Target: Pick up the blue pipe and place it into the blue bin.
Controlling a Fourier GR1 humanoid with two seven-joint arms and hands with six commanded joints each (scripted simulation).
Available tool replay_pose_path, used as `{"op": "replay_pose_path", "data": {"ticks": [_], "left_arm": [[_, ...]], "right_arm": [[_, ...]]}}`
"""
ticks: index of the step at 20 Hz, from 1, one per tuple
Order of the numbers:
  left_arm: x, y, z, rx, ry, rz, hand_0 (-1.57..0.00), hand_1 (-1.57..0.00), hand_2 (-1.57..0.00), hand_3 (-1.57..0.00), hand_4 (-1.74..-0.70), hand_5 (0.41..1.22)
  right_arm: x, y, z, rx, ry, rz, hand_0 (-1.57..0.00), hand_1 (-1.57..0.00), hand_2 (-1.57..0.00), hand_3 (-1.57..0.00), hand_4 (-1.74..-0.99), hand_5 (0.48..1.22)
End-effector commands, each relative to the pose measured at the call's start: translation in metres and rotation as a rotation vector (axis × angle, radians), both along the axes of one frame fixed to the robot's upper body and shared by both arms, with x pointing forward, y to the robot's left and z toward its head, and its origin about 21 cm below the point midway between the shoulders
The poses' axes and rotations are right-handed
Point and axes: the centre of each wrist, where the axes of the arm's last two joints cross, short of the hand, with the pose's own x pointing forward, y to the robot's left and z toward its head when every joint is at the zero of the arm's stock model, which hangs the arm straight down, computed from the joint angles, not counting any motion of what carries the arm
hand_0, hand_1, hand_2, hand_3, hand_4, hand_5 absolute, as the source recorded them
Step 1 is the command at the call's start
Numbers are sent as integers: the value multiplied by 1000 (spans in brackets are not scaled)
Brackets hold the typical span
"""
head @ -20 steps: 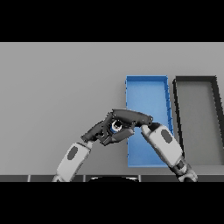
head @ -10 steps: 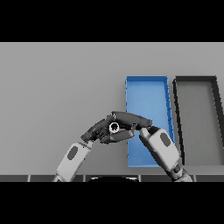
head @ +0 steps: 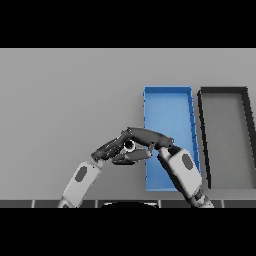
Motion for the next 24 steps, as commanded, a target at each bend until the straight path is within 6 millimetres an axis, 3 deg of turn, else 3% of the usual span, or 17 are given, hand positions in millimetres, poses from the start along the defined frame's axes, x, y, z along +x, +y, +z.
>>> {"op": "replay_pose_path", "data": {"ticks": [1,5,7,10,15,19,21,24], "left_arm": [[0,-1,0,17,17,8,-157,-146,-143,-112,-1011,785],[2,-1,1,21,56,52,-64,-59,-58,-45,-974,607],[1,0,-3,37,72,60,-40,-38,-37,-29,-968,557],[0,-2,-3,29,71,63,-20,-19,-18,-14,-971,519],[-1,-1,-8,62,84,77,-6,-5,-5,-4,-971,485],[0,3,-6,75,85,87,-2,-2,-2,-1,-954,474],[-1,4,-7,65,74,81,-1,-1,-1,0,-949,471],[-6,6,-5,51,58,83,0,0,0,0,-948,466]], "right_arm": [[3,-1,1,-2,-2,-11,-1569,-1569,-1569,-1568,-1499,1218],[1,2,-1,7,-2,-20,-1570,-1570,-1570,-1570,-1499,1220],[5,1,-2,21,-3,-23,-1571,-1571,-1571,-1570,-1498,1220],[7,-2,13,64,26,-24,-1571,-1571,-1571,-1571,-1496,1221],[17,-10,62,145,95,-17,-1571,-1571,-1571,-1571,-1494,1221],[37,-19,111,256,110,-39,-1571,-1571,-1571,-1571,-1497,1221],[51,-32,129,297,100,-131,-1571,-1571,-1571,-1571,-1497,1221],[70,-51,138,313,57,-244,-1571,-1571,-1571,-1571,-1498,1221]]}}
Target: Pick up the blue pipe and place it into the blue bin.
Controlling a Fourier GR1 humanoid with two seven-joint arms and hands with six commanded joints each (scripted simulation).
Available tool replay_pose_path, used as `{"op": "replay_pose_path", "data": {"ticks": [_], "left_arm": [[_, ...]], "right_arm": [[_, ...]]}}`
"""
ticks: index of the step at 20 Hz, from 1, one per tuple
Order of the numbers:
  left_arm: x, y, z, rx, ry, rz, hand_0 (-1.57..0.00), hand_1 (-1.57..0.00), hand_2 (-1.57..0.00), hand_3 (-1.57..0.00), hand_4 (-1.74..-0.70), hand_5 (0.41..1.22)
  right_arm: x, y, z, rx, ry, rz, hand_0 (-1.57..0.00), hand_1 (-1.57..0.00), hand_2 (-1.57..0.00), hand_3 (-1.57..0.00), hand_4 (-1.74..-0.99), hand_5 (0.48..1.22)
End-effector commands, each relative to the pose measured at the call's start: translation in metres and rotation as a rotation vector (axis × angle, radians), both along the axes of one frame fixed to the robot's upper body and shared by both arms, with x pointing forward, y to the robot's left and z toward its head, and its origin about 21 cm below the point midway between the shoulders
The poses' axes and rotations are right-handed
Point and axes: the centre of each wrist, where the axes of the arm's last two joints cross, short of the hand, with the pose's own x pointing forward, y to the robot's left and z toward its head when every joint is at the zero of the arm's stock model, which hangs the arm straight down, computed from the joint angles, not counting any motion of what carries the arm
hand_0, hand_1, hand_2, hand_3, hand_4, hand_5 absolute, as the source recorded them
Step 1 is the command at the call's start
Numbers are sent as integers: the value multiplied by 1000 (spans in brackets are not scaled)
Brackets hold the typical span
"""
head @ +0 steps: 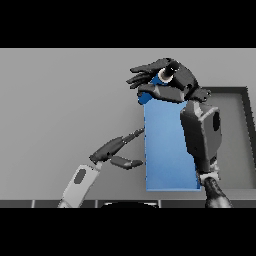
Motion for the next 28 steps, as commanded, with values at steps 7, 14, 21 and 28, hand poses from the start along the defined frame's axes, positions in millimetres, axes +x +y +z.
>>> {"op": "replay_pose_path", "data": {"ticks": [7,14,21,28], "left_arm": [[2,7,9,5,-1,18,1,1,1,1,-947,470],[4,7,0,9,-17,27,1,1,1,1,-931,460],[3,8,1,14,-35,39,1,1,1,1,-928,470],[4,4,2,19,-51,39,1,1,1,1,-919,486]], "right_arm": [[34,-45,-32,-109,137,-294,-1571,-1571,-1571,-1571,-1499,1221],[35,-76,-94,-273,349,-477,-1571,-1571,-1571,-1571,-1500,1221],[31,-87,-157,-393,594,-625,-1571,-1571,-1571,-1571,-1498,1221],[34,-92,-209,-509,829,-647,-1571,-1571,-1571,-514,-1661,1221]]}}
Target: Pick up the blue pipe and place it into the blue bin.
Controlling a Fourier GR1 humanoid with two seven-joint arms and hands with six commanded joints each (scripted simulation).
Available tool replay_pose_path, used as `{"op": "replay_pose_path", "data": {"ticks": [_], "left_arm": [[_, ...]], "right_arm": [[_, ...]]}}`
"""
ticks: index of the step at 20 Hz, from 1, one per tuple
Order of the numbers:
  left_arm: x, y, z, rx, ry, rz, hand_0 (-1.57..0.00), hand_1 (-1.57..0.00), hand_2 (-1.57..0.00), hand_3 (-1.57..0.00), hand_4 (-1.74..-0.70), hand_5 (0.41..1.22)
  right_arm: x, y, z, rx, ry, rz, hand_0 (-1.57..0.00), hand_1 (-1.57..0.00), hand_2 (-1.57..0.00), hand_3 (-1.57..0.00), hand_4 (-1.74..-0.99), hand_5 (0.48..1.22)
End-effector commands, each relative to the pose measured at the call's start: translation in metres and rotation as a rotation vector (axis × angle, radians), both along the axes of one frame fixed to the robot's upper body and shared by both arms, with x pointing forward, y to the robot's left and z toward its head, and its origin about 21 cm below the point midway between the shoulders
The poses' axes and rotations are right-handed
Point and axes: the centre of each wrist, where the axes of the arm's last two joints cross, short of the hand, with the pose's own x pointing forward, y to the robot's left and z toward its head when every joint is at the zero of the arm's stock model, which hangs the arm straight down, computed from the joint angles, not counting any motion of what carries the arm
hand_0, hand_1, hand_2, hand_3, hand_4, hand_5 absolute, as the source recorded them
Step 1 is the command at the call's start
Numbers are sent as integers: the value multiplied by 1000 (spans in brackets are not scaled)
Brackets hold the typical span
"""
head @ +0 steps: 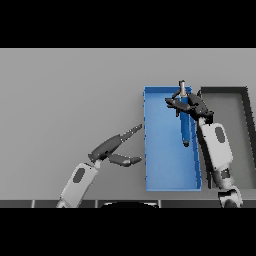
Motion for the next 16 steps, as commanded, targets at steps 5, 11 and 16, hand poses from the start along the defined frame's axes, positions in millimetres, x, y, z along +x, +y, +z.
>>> {"op": "replay_pose_path", "data": {"ticks": [5,11,16], "left_arm": [[-1,2,-2,-1,4,-1,1,1,1,1,-920,493],[-1,1,0,-8,3,8,1,1,1,1,-926,496],[-1,3,0,-11,1,5,1,1,1,1,-929,496]], "right_arm": [[-1,1,-5,6,131,-93,-867,-820,-789,-232,-1405,1137],[-15,10,12,-285,73,161,-227,-214,-206,-60,-1233,913],[-12,13,13,-375,95,238,-74,-70,-67,-19,-1161,771]]}}
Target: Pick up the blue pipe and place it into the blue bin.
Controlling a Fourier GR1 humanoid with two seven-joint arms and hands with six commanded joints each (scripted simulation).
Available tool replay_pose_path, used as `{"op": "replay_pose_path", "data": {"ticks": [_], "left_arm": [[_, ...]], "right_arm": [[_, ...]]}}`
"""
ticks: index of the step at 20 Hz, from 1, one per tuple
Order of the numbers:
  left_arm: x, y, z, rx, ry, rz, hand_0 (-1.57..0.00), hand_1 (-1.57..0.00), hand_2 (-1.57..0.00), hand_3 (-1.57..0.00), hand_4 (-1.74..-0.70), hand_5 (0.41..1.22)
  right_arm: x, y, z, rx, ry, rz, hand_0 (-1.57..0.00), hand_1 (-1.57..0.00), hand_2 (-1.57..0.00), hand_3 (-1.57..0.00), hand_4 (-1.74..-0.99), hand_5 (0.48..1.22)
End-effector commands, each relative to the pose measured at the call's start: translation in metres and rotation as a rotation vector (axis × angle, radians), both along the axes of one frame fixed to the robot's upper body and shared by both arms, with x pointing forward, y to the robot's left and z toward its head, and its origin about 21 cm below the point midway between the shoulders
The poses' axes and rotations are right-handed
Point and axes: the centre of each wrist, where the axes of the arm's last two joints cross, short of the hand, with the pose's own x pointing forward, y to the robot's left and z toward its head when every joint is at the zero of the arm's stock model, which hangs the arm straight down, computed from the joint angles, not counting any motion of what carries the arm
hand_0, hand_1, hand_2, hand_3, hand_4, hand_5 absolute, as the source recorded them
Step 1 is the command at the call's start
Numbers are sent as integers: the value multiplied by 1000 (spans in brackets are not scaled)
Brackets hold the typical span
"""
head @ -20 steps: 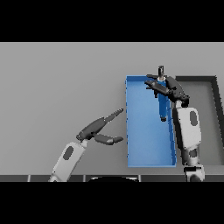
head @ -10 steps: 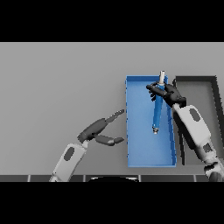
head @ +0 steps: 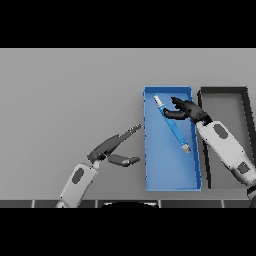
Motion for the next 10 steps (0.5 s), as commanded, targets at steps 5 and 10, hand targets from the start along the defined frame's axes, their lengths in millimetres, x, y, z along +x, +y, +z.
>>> {"op": "replay_pose_path", "data": {"ticks": [5,10], "left_arm": [[1,-2,-2,12,16,1,1,1,1,1,-931,495],[3,-8,4,14,-1,12,1,1,1,1,-930,495]], "right_arm": [[-4,-2,-4,-31,3,46,-23,-22,-21,-6,-1095,718],[-5,1,-3,-28,0,87,-19,-17,-17,-4,-1084,714]]}}
